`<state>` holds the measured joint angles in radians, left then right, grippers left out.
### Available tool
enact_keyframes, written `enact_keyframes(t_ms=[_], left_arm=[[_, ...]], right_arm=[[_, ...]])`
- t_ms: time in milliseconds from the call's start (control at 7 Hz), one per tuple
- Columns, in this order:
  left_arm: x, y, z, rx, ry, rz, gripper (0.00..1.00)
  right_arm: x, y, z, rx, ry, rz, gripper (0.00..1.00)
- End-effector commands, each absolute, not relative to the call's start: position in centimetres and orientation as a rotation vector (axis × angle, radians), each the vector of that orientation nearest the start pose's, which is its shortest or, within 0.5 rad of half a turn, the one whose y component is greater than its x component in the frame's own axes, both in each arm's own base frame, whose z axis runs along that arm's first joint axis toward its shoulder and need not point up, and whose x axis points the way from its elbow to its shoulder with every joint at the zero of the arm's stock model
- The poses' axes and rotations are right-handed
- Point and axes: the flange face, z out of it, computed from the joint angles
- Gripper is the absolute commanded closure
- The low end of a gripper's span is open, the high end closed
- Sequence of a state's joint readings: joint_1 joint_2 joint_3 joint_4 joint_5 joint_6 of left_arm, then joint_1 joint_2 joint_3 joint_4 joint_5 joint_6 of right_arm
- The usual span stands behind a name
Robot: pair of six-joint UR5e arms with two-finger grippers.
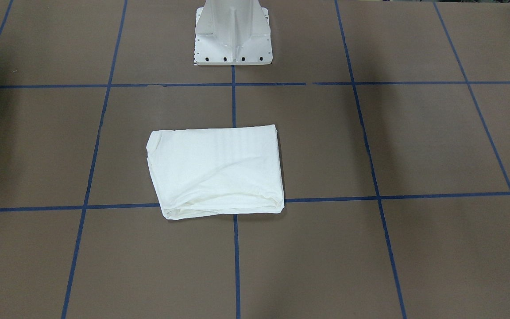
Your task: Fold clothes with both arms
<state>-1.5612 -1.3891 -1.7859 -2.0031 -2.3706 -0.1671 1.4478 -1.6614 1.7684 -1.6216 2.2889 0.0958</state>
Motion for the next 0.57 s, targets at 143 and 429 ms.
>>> enact_keyframes(t_ms=[143, 429], left_arm=[[-5.6, -43.8, 58.2, 0.376, 0.824, 0.045, 0.0], [-5.6, -43.9, 57.5, 0.39, 0.825, 0.053, 0.0]], right_arm=[[1.1, -46.4, 59.9, -0.001, -0.727, -0.051, 0.0], [0.7, -48.0, 58.8, 0.024, -0.729, -0.066, 0.0]])
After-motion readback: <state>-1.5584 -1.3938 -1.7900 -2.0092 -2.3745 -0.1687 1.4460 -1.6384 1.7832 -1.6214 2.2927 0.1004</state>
